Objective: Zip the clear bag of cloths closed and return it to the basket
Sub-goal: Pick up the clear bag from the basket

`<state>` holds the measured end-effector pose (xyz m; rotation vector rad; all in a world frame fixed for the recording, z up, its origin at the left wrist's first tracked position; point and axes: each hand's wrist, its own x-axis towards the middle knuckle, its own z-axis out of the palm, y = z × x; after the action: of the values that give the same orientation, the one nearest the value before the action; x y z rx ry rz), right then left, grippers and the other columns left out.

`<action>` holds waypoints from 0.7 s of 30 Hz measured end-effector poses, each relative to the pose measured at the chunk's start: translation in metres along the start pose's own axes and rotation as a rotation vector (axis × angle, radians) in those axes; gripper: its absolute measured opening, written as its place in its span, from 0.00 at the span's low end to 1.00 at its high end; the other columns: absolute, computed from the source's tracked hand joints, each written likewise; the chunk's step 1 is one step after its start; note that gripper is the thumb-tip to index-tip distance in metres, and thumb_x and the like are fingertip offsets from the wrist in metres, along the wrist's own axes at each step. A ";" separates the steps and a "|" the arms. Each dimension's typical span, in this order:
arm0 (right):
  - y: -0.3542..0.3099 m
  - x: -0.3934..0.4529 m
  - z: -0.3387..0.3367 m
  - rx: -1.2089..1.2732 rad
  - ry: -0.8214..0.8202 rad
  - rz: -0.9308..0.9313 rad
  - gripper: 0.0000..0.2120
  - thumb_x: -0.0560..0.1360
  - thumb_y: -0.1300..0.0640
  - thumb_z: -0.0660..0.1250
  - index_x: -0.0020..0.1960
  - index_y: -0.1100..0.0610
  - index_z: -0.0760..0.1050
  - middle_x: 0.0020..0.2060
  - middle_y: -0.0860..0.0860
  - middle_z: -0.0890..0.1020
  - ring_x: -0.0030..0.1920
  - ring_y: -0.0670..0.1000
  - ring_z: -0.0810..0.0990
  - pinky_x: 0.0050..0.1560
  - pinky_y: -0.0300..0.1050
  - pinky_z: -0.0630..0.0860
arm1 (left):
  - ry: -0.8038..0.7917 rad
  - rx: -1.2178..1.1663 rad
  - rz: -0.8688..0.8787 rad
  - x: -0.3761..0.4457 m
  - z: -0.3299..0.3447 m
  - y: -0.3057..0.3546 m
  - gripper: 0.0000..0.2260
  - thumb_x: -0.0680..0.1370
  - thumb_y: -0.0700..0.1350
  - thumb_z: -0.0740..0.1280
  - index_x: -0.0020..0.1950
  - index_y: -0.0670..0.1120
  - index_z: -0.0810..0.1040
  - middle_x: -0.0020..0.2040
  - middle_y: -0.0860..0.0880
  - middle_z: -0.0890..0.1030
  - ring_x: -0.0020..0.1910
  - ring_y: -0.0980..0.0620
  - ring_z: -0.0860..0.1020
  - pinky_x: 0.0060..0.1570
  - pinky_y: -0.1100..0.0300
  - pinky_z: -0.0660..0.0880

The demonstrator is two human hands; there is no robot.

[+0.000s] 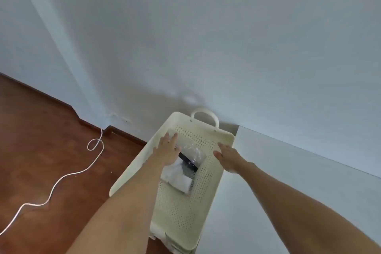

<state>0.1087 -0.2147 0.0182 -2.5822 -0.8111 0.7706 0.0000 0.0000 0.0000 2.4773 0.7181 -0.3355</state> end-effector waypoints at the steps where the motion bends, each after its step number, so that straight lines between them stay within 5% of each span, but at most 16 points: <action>1: -0.003 0.005 0.008 0.022 -0.003 0.015 0.28 0.84 0.48 0.52 0.79 0.60 0.52 0.77 0.59 0.60 0.77 0.59 0.59 0.74 0.54 0.59 | 0.000 -0.018 -0.009 0.005 0.002 -0.002 0.27 0.83 0.53 0.50 0.79 0.54 0.43 0.81 0.45 0.41 0.79 0.43 0.43 0.74 0.38 0.49; 9: -0.016 0.043 0.053 0.214 -0.068 0.146 0.26 0.83 0.51 0.55 0.79 0.47 0.51 0.71 0.62 0.69 0.65 0.62 0.71 0.67 0.56 0.68 | 0.041 -0.275 -0.085 0.038 0.006 -0.014 0.32 0.82 0.55 0.56 0.79 0.55 0.41 0.80 0.40 0.42 0.79 0.39 0.45 0.75 0.38 0.51; 13: -0.027 0.047 0.062 0.425 -0.093 0.227 0.25 0.83 0.49 0.53 0.78 0.41 0.50 0.60 0.58 0.72 0.39 0.56 0.76 0.40 0.50 0.82 | 0.035 -0.319 -0.089 0.048 0.009 -0.021 0.32 0.81 0.58 0.58 0.80 0.55 0.43 0.80 0.40 0.48 0.78 0.40 0.53 0.74 0.39 0.56; 16: -0.032 0.047 0.065 0.582 -0.067 0.272 0.21 0.83 0.50 0.52 0.76 0.45 0.58 0.63 0.62 0.73 0.46 0.62 0.82 0.49 0.57 0.83 | 0.046 -0.357 -0.083 0.052 0.011 -0.025 0.32 0.79 0.59 0.59 0.79 0.55 0.48 0.77 0.41 0.58 0.73 0.41 0.64 0.72 0.42 0.62; 21: -0.038 0.038 0.070 0.949 -0.021 0.322 0.15 0.83 0.50 0.54 0.61 0.58 0.70 0.64 0.58 0.72 0.59 0.64 0.76 0.54 0.63 0.80 | 0.128 -0.542 -0.101 0.044 0.007 -0.018 0.37 0.76 0.65 0.61 0.79 0.51 0.52 0.70 0.42 0.70 0.68 0.42 0.71 0.68 0.48 0.69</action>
<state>0.0780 -0.1523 -0.0360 -1.8326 0.0281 0.9648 0.0260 0.0280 -0.0297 1.9640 0.8572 -0.0087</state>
